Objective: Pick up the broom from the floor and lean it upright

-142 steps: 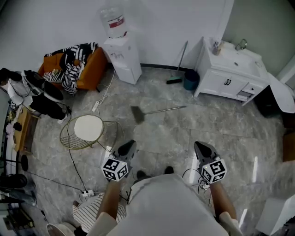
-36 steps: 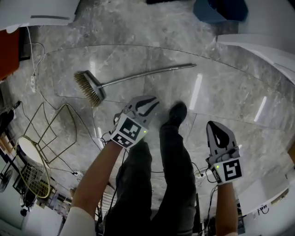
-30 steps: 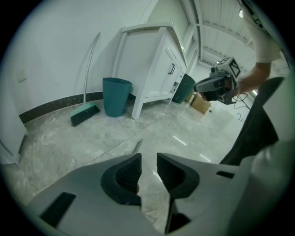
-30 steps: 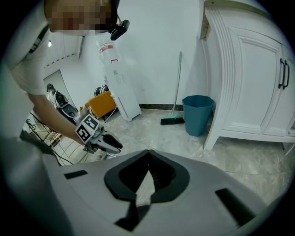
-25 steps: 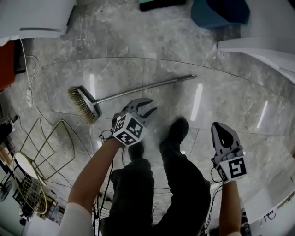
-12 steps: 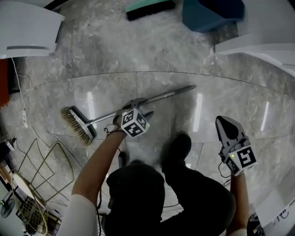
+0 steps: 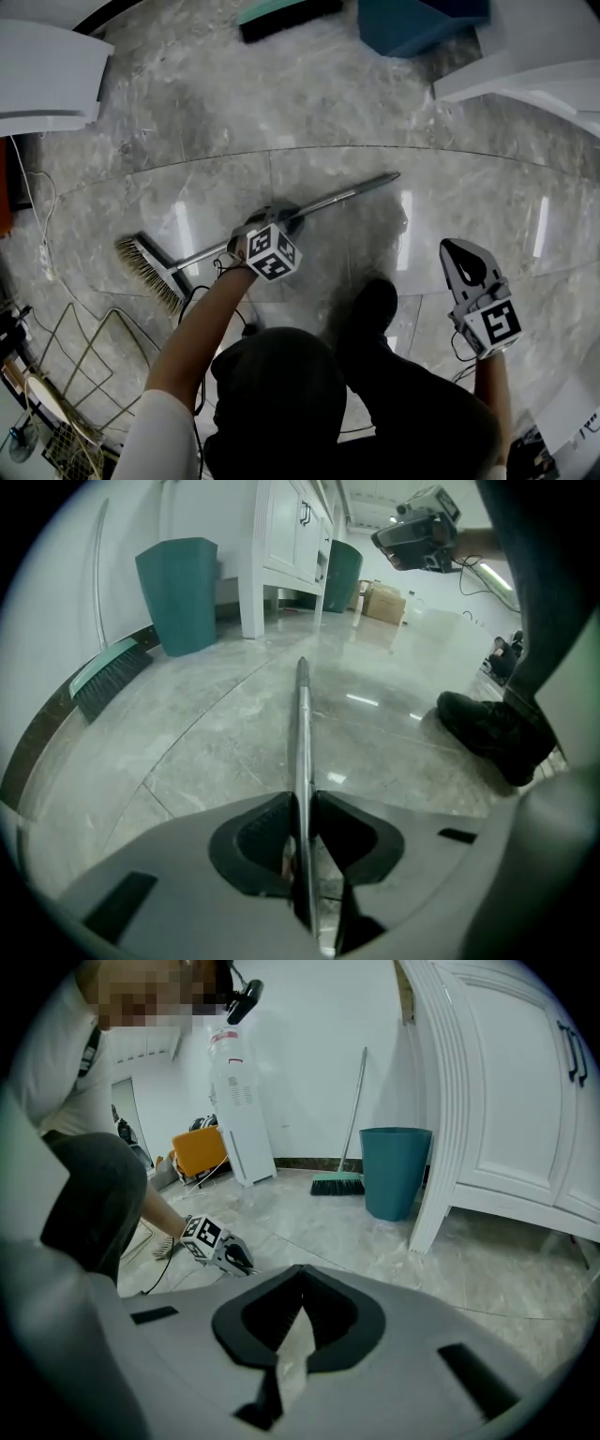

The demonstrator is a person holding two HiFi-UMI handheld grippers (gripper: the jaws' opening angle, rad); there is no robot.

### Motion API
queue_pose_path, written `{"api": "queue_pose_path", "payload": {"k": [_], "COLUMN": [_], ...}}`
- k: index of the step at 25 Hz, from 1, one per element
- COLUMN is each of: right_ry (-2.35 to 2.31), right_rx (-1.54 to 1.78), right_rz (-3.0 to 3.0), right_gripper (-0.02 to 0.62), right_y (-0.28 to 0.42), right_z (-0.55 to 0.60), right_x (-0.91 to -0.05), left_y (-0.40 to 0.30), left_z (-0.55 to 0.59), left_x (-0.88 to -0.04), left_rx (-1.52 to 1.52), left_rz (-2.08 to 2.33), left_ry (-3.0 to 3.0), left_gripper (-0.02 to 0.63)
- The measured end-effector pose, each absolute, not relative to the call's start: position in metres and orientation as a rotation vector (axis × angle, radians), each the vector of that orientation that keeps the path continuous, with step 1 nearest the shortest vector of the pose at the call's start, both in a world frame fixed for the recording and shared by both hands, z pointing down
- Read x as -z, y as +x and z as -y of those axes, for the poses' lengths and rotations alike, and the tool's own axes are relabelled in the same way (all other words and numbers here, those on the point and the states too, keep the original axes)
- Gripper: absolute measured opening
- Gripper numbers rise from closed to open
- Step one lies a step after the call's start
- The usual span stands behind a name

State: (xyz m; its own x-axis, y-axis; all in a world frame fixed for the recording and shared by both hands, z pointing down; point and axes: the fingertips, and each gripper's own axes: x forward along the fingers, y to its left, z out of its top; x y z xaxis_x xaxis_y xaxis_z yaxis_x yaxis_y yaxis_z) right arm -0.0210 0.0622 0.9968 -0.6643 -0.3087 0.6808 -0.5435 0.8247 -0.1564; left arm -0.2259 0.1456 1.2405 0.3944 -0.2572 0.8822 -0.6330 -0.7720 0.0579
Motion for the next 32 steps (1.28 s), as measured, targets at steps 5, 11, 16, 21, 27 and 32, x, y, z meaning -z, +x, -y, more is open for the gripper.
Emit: {"api": "queue_pose_path", "payload": {"k": [5,11,16,21,27,32], "right_ry": [0.607,0.539,0.529,0.565,0.473,0.472], "right_rx": [-0.450,-0.397,-0.368,-0.452,-0.482,-0.526], "right_rz": [2.345,2.357,2.385,2.417,2.448,2.478], "right_gripper": [0.000,0.001,0.000,0.001,0.000,0.000], "right_y": [-0.026,-0.038,-0.048,-0.059,-0.082,-0.090], "right_z": [-0.062,-0.058,-0.041,-0.023,-0.030,-0.039], "right_x": [-1.004,-1.000,-0.990,-0.937,-0.823,-0.739], "left_y": [-0.226,-0.233,-0.254,-0.275,-0.300,-0.313], "left_z": [-0.144,-0.133,-0.116,-0.109,-0.126,-0.134], "left_x": [-1.240,-1.209,-1.146,-1.057,-0.941,-0.862], "left_rx": [-1.303,-1.256,-1.169,-1.161,-1.149,-1.106], "left_rz": [0.779,0.852,1.004,1.166,1.300,1.403], "left_ry": [2.243,2.298,2.358,2.348,2.280,2.216], "left_gripper": [0.077,0.075,0.075,0.074,0.072,0.067]}}
